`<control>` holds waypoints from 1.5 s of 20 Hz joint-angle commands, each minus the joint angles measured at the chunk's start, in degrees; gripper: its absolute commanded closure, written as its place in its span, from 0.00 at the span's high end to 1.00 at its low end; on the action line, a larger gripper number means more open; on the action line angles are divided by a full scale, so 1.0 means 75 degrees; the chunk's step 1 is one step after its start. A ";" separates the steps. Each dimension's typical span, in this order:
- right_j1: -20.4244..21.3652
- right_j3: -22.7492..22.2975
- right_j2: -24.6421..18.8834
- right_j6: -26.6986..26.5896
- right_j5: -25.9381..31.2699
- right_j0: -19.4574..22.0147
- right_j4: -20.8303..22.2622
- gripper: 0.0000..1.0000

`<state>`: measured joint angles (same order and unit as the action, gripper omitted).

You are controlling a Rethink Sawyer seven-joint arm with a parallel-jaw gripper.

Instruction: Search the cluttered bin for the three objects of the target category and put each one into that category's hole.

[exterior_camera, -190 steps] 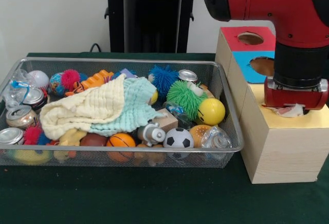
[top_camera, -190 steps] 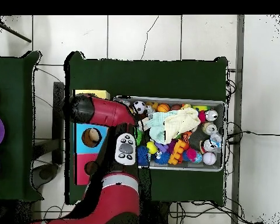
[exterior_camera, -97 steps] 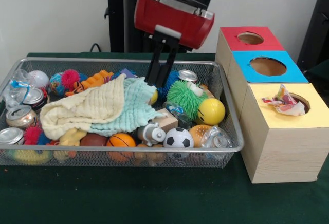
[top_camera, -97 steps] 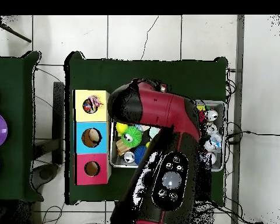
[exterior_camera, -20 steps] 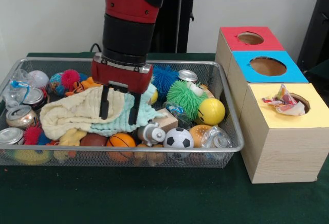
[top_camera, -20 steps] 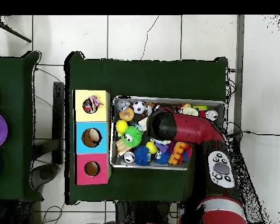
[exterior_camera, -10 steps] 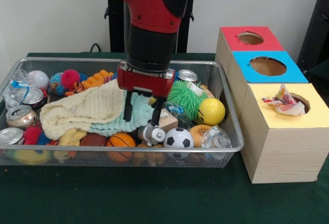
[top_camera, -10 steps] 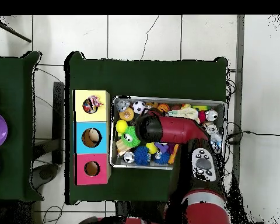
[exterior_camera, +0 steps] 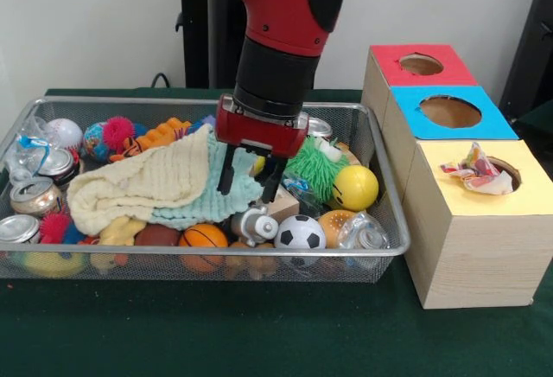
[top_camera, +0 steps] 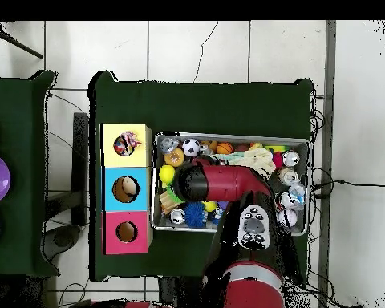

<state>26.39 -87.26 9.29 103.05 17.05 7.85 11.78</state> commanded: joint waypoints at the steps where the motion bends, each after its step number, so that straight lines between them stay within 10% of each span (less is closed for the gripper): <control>1: -0.0525 0.0070 0.0117 0.1190 0.0070 0.0210 -0.0109 1.00; 17: -0.1033 -0.0220 0.1227 0.1916 -0.0363 -0.0183 -0.0429 1.00; 23: -0.1556 -0.0139 0.0740 0.1672 -0.0751 0.0201 -0.0613 1.00; 30: -0.1749 -0.0502 -0.1182 0.0635 -0.0964 0.1534 -0.0387 1.00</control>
<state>19.08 -87.18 13.98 103.07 12.53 12.96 9.77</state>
